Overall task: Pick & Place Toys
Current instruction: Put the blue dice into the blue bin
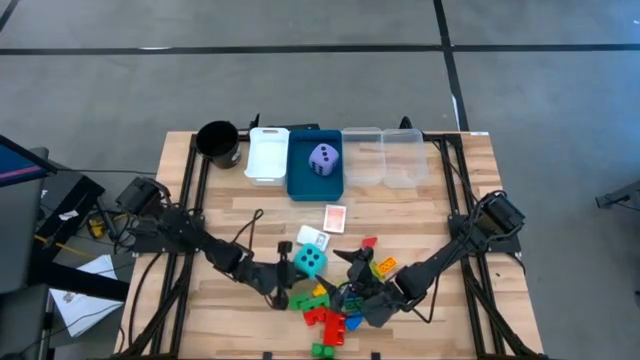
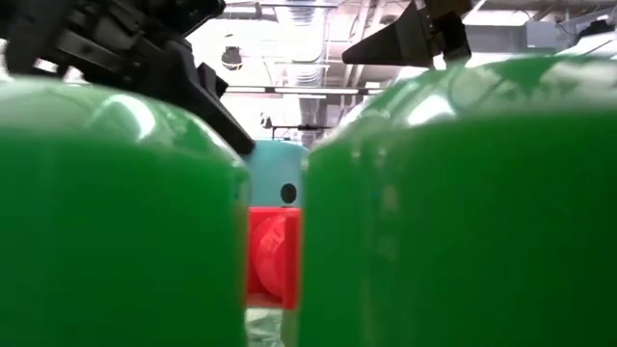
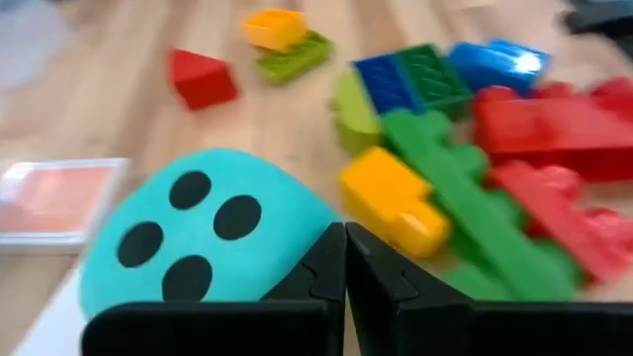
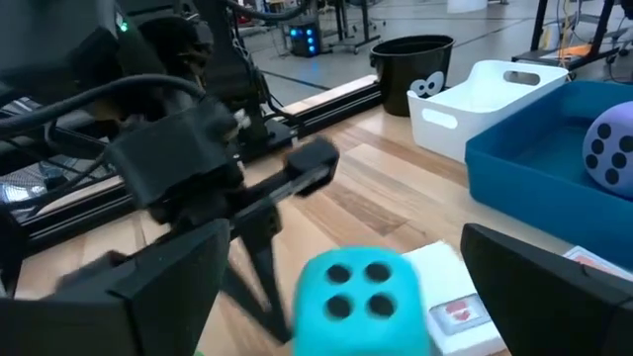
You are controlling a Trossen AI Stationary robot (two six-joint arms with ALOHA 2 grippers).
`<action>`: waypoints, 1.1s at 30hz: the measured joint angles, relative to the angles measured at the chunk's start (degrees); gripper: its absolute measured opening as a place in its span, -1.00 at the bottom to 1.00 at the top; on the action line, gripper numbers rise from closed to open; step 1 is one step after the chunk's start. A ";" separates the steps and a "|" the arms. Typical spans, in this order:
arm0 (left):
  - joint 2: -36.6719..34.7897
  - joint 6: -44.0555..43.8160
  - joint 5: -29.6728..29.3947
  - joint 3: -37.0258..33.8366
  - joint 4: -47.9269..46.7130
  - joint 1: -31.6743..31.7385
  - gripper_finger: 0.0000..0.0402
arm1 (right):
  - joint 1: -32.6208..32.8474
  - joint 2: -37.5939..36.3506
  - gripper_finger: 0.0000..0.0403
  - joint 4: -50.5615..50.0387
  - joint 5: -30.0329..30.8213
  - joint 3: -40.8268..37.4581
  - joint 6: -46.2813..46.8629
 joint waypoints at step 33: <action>-14.82 -4.14 -1.86 -8.44 -16.43 9.49 -1.00 | -0.54 0.00 0.96 -0.26 -0.09 0.00 0.00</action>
